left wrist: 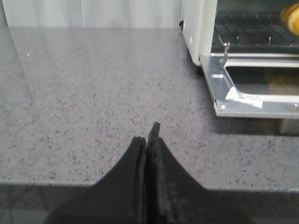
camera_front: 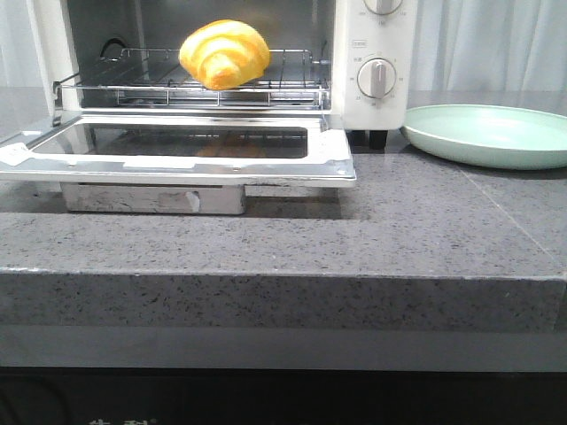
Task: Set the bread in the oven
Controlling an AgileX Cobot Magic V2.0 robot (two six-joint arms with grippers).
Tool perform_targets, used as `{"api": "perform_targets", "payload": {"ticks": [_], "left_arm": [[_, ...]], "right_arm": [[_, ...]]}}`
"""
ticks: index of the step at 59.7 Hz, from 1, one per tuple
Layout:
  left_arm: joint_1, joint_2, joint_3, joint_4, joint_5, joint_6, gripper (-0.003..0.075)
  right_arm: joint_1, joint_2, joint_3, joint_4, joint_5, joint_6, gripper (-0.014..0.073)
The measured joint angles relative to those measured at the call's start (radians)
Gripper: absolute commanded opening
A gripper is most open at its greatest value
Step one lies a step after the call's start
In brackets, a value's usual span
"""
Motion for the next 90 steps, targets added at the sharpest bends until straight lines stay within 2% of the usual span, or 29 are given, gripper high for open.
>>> {"api": "perform_targets", "payload": {"ticks": [5,11,62,71,78,85,90], "left_arm": [[0.000,0.000,0.059,-0.007,-0.065,0.000,-0.0020],[0.000,0.000,0.059,-0.013,-0.092,0.000,-0.0020],[0.000,0.000,0.059,-0.015,-0.096,0.000,-0.0020],[0.000,0.000,0.059,-0.015,-0.096,0.000,-0.0020],[0.000,0.000,0.059,-0.015,-0.096,0.000,-0.0020],[0.000,0.000,0.059,-0.015,-0.096,0.000,-0.0020],[0.000,0.000,0.059,-0.015,-0.096,0.000,-0.0020]], "right_arm": [[0.000,0.000,0.000,0.000,0.000,0.000,-0.0059],[0.000,0.000,0.000,0.000,0.000,0.000,-0.0059],[0.000,0.000,0.001,-0.003,-0.006,0.000,-0.0059],[0.000,0.000,0.046,-0.003,-0.100,0.000,-0.0059],[-0.002,0.000,0.153,-0.032,-0.254,0.003,-0.0059],[-0.004,-0.014,0.295,-0.157,-0.390,0.057,-0.0059],[-0.004,-0.048,0.360,-0.249,-0.423,0.120,-0.0059]]}}
